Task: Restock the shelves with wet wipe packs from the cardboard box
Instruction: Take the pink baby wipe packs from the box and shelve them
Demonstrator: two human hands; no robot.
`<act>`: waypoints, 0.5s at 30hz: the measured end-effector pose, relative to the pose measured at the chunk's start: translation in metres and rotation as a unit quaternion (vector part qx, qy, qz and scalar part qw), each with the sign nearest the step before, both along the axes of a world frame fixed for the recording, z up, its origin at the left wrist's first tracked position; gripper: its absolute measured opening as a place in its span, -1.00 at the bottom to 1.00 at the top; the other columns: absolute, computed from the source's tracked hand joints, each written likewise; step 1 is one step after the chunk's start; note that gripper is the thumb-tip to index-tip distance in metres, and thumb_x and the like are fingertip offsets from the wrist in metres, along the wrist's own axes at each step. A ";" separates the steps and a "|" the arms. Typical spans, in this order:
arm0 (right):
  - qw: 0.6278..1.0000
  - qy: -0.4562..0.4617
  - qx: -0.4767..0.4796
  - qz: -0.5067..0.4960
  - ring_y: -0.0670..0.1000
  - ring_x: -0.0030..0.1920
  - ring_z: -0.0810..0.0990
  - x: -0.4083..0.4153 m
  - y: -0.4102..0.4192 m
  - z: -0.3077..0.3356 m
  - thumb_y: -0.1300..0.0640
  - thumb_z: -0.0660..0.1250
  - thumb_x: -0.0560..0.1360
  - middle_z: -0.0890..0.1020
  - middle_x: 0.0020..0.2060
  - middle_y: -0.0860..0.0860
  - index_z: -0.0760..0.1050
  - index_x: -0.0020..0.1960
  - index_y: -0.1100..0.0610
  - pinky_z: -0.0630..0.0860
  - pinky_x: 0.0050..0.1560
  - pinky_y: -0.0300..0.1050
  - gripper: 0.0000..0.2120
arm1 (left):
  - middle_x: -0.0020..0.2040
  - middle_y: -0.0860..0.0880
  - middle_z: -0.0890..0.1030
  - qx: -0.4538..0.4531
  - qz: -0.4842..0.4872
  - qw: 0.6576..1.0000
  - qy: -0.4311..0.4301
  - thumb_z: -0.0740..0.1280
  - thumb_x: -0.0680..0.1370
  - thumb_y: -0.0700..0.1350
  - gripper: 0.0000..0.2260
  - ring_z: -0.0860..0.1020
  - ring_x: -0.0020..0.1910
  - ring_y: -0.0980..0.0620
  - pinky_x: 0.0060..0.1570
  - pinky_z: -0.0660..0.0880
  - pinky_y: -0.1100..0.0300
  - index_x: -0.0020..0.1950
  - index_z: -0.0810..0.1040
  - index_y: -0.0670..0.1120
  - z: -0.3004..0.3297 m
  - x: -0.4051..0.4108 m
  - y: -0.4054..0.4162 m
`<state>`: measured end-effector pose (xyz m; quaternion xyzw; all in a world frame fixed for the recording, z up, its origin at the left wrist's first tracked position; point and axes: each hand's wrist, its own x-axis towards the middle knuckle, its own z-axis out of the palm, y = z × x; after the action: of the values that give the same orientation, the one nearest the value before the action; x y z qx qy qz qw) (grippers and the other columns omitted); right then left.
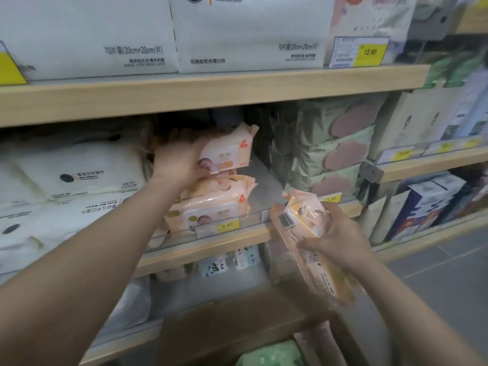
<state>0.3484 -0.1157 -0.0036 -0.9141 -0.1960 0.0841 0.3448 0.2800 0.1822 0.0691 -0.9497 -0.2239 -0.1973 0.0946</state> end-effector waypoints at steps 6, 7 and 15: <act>0.999 0.021 0.024 -0.004 0.03 -0.13 0.60 0.004 0.000 -0.008 -0.03 0.59 0.14 0.59 -0.19 -0.14 0.30 0.05 -0.14 0.57 -0.07 0.10 -0.37 | 0.34 -0.11 0.34 -0.023 -0.019 0.999 0.016 0.34 0.42 0.24 -0.34 0.31 0.30 -0.16 0.04 0.42 0.01 0.46 0.14 0.23 -0.007 -0.001 0.017; 0.999 0.023 0.025 -0.004 0.03 -0.14 0.60 0.003 0.000 -0.008 -0.03 0.59 0.14 0.59 -0.18 -0.14 0.29 0.05 -0.14 0.57 -0.08 0.10 -0.38 | 0.37 -0.10 0.31 -0.027 -0.017 0.999 0.022 0.33 0.42 0.25 -0.34 0.29 0.32 -0.16 0.07 0.41 0.01 0.46 0.13 0.24 -0.006 0.000 0.017; 0.999 0.027 0.024 -0.012 0.02 -0.16 0.61 -0.007 0.001 -0.006 -0.09 0.58 0.13 0.61 -0.13 -0.10 0.31 0.15 -0.10 0.58 -0.11 0.09 -0.30 | 0.50 -0.07 0.17 0.000 -0.055 0.998 0.043 0.27 0.49 0.21 -0.40 0.13 0.47 -0.12 0.34 0.19 -0.09 0.48 0.14 0.20 -0.009 -0.012 0.012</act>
<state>0.3412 -0.1148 -0.0092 -0.9053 -0.1778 0.1004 0.3726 0.2679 0.1942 0.0603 -0.9682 -0.1676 -0.1609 0.0930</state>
